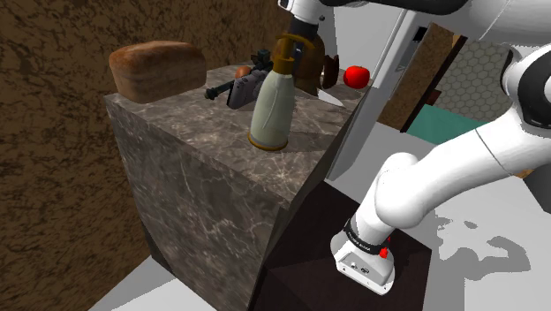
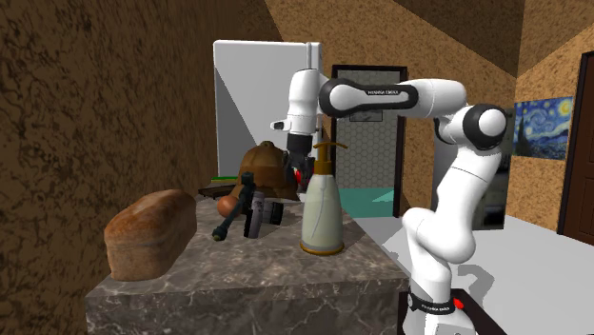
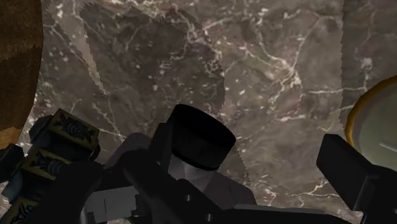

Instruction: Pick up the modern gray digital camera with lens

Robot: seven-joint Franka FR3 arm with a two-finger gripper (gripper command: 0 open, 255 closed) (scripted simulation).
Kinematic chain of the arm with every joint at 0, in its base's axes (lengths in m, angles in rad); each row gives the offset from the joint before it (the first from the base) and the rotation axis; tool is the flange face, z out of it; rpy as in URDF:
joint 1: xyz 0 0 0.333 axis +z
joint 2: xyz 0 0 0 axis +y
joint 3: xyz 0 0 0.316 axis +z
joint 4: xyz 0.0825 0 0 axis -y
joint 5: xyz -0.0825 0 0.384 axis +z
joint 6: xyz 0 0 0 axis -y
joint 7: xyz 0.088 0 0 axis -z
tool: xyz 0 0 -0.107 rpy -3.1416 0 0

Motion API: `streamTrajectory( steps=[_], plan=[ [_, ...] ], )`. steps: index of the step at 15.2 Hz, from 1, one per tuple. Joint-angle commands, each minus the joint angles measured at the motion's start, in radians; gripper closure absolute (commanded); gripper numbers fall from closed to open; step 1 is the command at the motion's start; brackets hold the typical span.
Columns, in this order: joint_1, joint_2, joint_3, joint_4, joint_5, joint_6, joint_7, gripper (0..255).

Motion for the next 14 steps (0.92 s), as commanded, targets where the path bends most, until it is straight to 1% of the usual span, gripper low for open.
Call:
streamTrajectory(
  steps=[1,5,9,10,14],
  plan=[
    [0.039,0.075,-0.008,0.058,-0.011,0.016,-0.12,0],
    [0.106,0.203,-0.007,0.161,-0.024,0.039,-0.337,0],
    [0.164,0.308,0.012,0.247,-0.037,0.059,-0.543,0],
    [0.165,0.31,0.013,0.249,-0.037,0.059,-0.548,0],
    [0.164,0.304,0.012,0.189,-0.039,0.113,-0.543,0]
  ],
)
